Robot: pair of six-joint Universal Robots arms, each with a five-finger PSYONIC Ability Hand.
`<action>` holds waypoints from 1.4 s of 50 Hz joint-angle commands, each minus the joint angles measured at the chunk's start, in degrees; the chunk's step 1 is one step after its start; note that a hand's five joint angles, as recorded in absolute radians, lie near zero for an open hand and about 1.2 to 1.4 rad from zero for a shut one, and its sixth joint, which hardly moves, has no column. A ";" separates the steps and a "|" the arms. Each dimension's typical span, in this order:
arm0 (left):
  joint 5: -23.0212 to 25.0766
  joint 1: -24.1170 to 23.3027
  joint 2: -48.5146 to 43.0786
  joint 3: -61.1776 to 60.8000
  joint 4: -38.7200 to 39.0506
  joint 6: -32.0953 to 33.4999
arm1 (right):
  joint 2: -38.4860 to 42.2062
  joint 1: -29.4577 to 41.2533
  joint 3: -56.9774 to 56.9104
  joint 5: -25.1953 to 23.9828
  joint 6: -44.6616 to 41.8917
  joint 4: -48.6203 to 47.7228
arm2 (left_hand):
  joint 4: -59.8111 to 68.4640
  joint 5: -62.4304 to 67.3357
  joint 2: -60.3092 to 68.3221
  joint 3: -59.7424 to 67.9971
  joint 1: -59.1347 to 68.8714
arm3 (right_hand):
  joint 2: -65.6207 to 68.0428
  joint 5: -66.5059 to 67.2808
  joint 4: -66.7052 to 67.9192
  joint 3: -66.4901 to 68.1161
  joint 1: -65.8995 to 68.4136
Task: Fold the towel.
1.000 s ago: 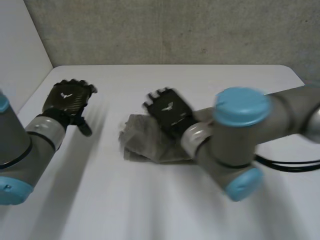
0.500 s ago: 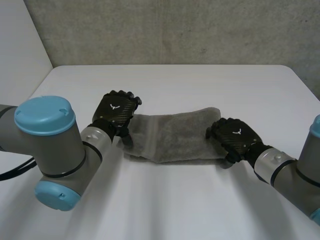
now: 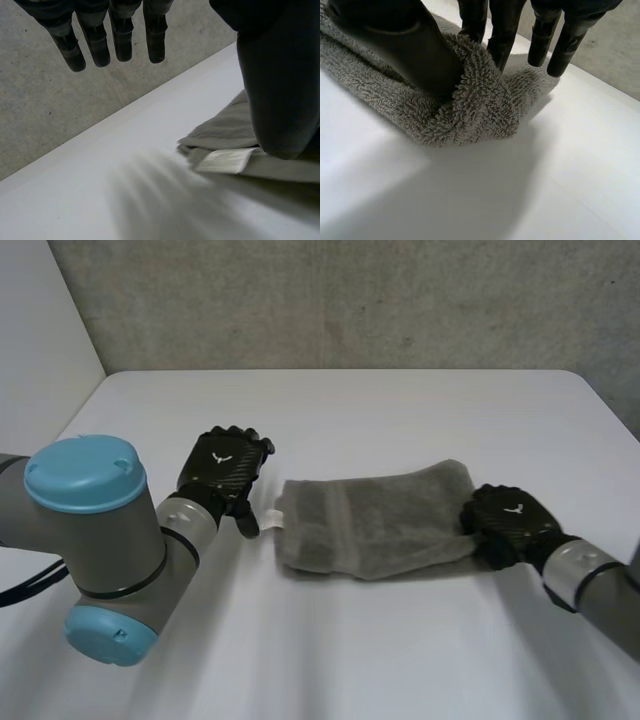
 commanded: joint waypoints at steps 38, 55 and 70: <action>-1.45 1.01 5.46 0.52 0.32 -5.37 | 13.64 37.79 -30.26 8.48 -5.90 15.75 | -3.36 -2.50 -3.70 -2.98 -6.02 | -62.76 -66.76 -4.37 -2.49 -64.82; -1.45 -1.79 3.44 6.41 0.41 -5.98 | -12.29 25.15 -12.78 8.66 21.17 15.92 | -3.36 -2.50 -3.70 -2.98 -6.02 | -62.76 -66.76 -4.37 -2.49 -64.82; -1.10 -7.95 -2.80 5.44 -0.29 -8.27 | -8.01 16.95 -8.37 8.13 32.08 14.34 | -3.36 -2.33 -3.53 -2.98 -5.85 | -62.76 -66.76 -4.37 -2.49 -64.82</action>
